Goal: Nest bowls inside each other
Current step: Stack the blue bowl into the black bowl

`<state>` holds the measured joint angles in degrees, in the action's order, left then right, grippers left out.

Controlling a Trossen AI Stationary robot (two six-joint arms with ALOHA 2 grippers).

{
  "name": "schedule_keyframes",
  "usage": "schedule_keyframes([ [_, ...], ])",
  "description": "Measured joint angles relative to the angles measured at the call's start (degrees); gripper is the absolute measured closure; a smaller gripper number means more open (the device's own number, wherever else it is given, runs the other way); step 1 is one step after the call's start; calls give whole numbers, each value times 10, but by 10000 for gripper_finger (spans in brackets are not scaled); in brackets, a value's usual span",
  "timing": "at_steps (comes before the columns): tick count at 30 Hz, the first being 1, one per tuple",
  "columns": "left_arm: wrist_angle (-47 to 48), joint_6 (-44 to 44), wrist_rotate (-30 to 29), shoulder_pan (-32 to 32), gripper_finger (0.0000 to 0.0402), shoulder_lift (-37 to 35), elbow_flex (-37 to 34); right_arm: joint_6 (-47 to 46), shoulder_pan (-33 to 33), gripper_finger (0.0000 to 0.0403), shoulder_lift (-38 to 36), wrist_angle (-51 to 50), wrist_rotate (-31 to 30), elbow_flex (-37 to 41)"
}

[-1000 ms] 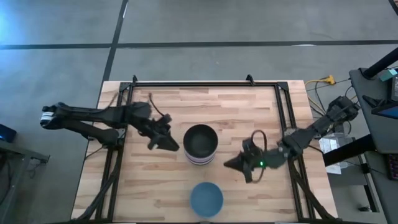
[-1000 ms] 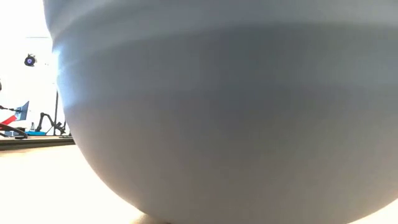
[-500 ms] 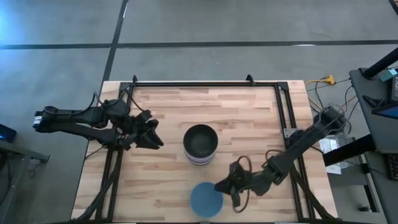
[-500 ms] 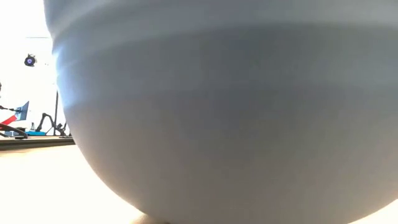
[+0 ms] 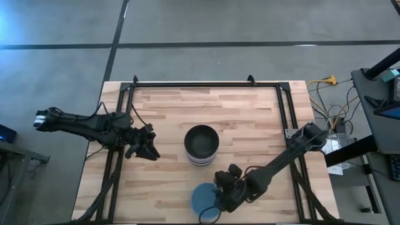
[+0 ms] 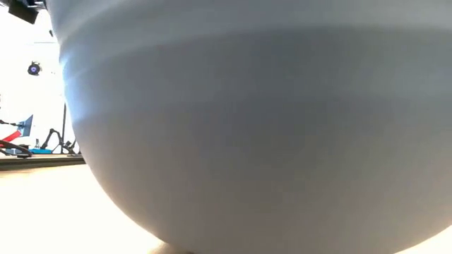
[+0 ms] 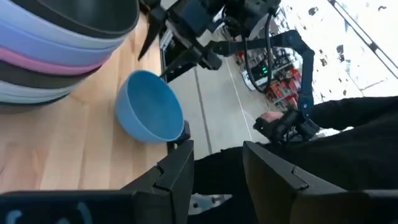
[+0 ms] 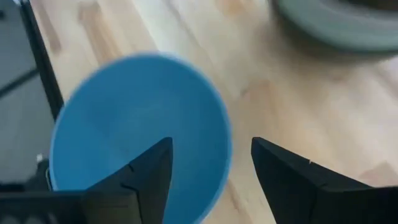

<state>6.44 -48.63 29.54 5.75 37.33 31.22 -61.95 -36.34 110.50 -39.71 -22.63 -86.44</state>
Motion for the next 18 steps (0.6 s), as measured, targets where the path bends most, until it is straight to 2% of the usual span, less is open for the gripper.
schedule_keyframes([
  [8,-50,14,-10,2,279,26,-1,-26,31,190,49,20,122,-3],
  [11,-77,14,-10,2,279,39,-1,-22,46,208,47,21,166,2],
  [14,-104,15,-10,2,279,55,-2,-7,61,255,47,20,217,11],
  [18,-138,10,-9,2,279,74,-2,8,77,358,44,17,270,24],
])
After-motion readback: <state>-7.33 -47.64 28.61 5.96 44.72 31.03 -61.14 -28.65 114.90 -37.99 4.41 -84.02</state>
